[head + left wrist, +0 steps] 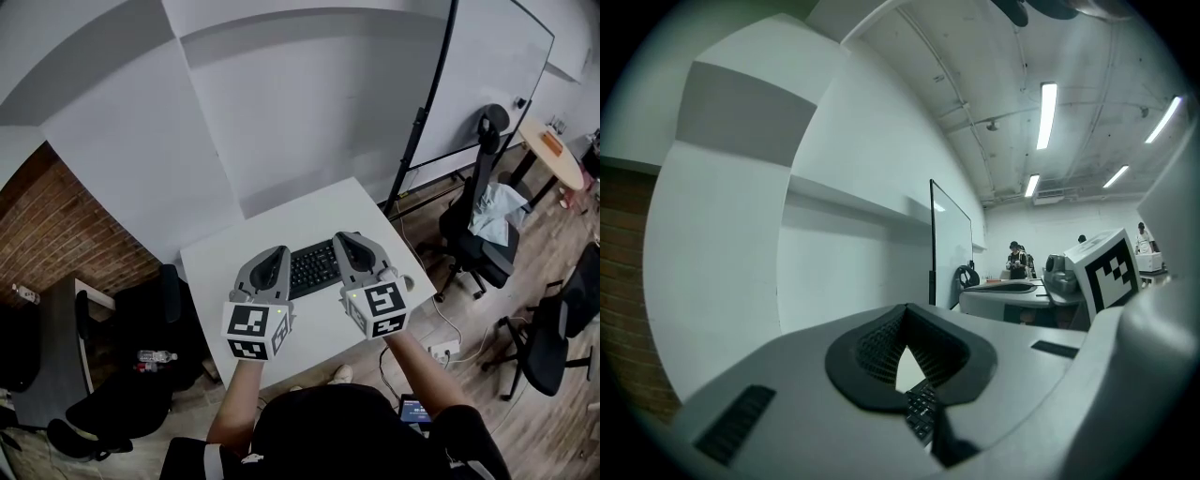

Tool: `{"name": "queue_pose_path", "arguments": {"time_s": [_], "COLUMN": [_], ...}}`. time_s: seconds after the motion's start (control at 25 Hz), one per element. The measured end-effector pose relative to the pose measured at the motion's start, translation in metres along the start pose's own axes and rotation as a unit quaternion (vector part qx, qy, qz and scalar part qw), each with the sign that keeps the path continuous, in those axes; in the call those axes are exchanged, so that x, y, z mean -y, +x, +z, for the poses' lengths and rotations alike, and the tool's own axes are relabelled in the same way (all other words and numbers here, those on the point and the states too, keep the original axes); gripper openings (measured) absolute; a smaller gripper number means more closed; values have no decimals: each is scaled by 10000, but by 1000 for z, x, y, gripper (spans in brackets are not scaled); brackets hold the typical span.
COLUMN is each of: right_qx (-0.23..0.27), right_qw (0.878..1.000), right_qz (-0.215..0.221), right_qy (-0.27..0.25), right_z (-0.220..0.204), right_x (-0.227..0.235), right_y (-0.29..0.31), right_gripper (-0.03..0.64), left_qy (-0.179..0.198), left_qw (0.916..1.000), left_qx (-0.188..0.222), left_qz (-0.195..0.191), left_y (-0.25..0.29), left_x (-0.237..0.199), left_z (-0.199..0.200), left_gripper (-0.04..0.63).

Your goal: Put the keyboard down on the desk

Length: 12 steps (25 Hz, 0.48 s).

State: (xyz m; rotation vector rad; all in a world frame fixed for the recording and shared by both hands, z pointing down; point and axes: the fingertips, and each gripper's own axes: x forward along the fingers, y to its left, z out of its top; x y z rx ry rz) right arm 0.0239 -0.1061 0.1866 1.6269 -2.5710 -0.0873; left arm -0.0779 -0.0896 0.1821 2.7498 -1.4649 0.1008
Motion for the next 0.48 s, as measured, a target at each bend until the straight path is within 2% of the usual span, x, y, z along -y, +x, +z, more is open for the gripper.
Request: {"name": "queue_pose_path", "arguments": {"time_s": [0.48], "right_qx": [7], "right_qw": [10000], "right_qz": [64], "right_qy": [24], "right_z": [0], "right_x": [1], "right_y": [-4], "right_gripper": [40], "left_qy": [-11], "left_qw": [10000], "left_qx": [29], "left_qz": [61], "left_y": [-1], "left_x": [-1], "left_z": [1], "left_gripper": [14]}}
